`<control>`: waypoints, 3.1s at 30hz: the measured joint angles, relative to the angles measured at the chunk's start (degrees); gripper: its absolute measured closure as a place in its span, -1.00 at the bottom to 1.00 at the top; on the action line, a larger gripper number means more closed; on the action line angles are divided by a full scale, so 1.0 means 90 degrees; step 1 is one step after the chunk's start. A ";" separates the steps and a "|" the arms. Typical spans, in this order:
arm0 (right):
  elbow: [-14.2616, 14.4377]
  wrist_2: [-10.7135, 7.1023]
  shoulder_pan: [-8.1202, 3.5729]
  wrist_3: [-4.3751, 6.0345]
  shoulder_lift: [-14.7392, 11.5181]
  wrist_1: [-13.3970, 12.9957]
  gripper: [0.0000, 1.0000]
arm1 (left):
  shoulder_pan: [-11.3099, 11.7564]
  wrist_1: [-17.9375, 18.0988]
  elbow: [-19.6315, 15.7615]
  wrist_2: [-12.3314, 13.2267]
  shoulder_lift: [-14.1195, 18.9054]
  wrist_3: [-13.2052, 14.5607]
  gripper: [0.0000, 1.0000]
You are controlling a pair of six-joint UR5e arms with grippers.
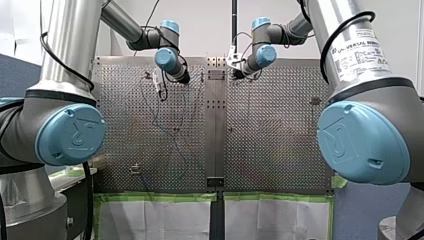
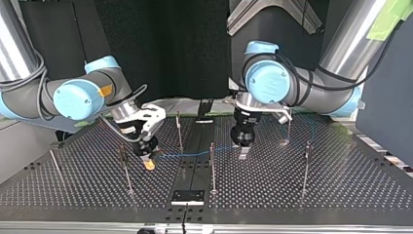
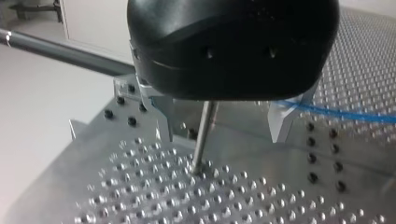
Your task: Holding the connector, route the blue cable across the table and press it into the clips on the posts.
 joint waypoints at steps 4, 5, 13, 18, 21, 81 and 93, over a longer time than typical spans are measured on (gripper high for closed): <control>0.0002 0.0001 0.0011 0.0000 -0.0001 0.0006 1.00 | -0.0032 -0.0111 -0.0075 0.0190 0.0169 -0.0045 -1.00; 0.0001 0.0001 0.0016 0.0000 -0.0004 0.0007 1.00 | -0.0047 -0.0150 -0.0099 0.0254 0.0193 -0.0050 -1.00; 0.0002 -0.0002 0.0029 0.0000 -0.0009 0.0017 1.00 | -0.0114 -0.0319 -0.0255 0.0682 0.0357 -0.0054 -1.00; 0.0004 -0.0002 0.0030 0.0001 -0.0011 0.0024 1.00 | -0.0190 -0.0398 -0.0278 0.0737 0.0443 -0.0027 -1.00; 0.0004 -0.0004 0.0014 0.0010 -0.0020 0.0029 1.00 | -0.0266 -0.0445 -0.0278 0.0724 0.0487 0.0069 -1.00; 0.0200 0.0033 -0.0306 -0.0088 -0.0059 0.0292 1.00 | -0.2332 -0.0146 0.1451 -0.2413 -0.0848 0.1471 -1.00; 0.0201 0.0033 -0.0323 -0.0088 -0.0058 0.0282 1.00 | -0.2260 -0.0486 0.2036 -0.3057 -0.1347 0.1503 -1.00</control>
